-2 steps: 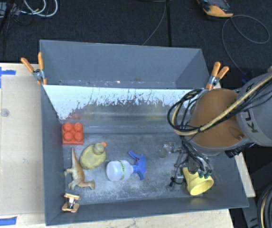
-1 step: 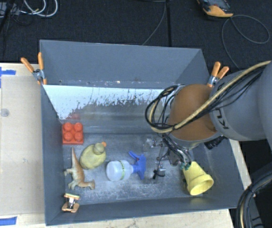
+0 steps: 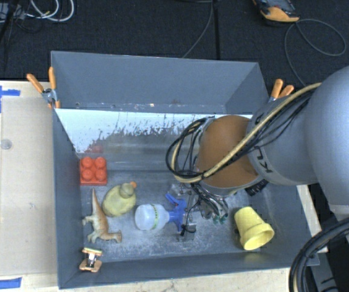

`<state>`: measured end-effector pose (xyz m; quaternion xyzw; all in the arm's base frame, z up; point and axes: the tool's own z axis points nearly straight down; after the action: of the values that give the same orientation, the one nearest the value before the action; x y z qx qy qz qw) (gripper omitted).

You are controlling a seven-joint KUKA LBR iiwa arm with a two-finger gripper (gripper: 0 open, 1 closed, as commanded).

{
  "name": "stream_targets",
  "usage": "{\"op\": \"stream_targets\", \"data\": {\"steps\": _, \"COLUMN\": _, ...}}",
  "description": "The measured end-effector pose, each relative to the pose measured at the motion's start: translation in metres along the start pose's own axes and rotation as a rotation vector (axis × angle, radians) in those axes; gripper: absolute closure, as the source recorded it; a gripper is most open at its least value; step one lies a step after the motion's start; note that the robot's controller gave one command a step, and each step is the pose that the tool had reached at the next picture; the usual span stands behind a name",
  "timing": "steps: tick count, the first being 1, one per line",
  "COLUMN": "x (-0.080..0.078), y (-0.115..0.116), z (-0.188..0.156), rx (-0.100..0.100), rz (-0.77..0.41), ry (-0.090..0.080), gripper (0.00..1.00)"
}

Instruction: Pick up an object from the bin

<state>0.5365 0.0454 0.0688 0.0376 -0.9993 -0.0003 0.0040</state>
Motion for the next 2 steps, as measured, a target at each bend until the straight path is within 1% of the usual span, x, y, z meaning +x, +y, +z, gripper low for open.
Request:
{"op": "stream_targets", "data": {"steps": 1, "x": -0.005, "y": 0.0082, "z": -0.001, "rx": 0.0, "rz": -0.089, "ry": -0.006, "gripper": 1.0}}
{"op": "stream_targets", "data": {"steps": 2, "x": -0.0048, "y": 0.0083, "z": -0.0008, "rx": 0.0, "rz": -0.089, "ry": -0.005, "gripper": 1.0}}
